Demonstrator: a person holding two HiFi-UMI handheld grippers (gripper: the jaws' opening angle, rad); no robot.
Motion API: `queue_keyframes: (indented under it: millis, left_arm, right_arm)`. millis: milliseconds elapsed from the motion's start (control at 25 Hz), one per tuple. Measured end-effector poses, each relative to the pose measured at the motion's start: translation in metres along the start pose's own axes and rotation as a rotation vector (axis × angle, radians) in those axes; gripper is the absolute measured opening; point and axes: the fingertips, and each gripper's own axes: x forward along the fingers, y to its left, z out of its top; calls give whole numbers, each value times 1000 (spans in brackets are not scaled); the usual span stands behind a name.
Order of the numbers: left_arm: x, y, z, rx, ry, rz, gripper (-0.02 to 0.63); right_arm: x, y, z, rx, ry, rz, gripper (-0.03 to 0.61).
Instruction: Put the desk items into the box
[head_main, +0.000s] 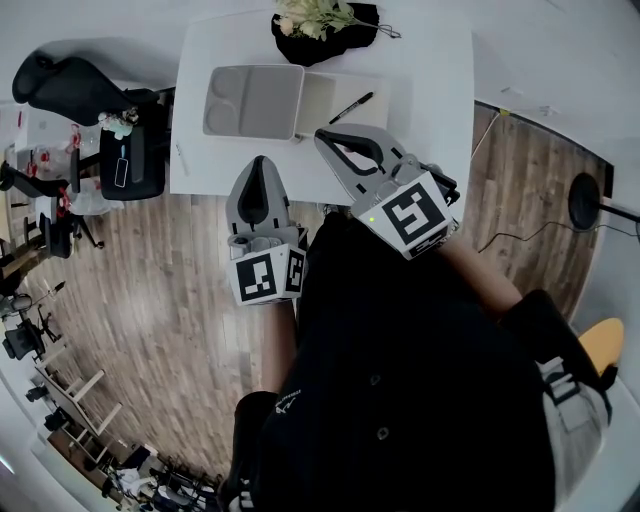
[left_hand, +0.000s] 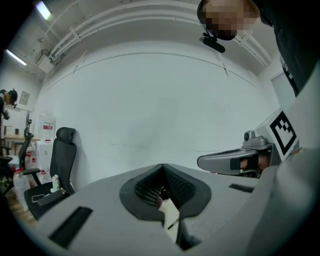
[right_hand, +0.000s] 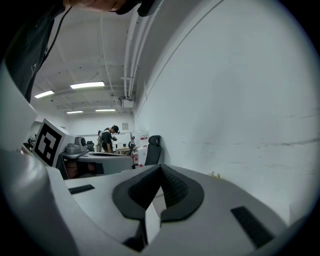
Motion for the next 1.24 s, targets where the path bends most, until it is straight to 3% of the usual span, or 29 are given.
queue_keyframes:
  millis: [1240]
  left_arm:
    - [14, -1, -8, -5, 17, -87, 8]
  right_arm:
    - [12, 3, -5, -8, 17, -8, -2]
